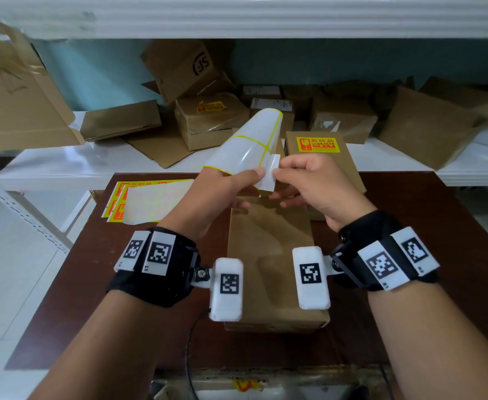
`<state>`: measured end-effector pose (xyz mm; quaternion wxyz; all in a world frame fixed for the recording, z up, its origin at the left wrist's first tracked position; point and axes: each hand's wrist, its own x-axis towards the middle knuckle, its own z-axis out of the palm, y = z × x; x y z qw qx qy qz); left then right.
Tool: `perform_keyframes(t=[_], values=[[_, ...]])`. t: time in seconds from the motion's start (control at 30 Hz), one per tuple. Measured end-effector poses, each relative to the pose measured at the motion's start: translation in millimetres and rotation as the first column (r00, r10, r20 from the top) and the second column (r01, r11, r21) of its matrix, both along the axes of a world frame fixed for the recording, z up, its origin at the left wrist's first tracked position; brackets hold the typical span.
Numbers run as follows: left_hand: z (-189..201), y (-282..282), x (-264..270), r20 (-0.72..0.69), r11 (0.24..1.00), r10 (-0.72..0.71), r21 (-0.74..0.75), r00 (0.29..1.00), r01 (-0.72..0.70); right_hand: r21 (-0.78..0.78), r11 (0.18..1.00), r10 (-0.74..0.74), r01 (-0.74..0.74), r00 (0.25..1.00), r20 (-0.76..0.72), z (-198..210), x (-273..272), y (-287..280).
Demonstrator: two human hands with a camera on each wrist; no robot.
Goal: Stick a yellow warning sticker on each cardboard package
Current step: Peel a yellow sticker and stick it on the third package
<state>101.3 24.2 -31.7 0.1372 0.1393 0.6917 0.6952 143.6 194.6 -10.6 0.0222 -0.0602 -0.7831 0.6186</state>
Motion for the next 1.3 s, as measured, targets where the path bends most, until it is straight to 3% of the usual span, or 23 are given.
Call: perform_keyframes(t=[0.67, 1.3], values=[[-0.4, 2.4, -1.5, 0.070, 0.980, 0.181, 0.071, 0.981, -0.186, -0.019, 1.000, -0.013, 0.013, 1.000, 0.017, 0.0, -0.5, -0.7], [1.5, 1.2, -4.0, 0.228, 0.970, 0.163, 0.140, 0.960, -0.198, -0.094, 0.995, -0.017, 0.024, 0.997, 0.071, 3.9, -0.6, 2.0]])
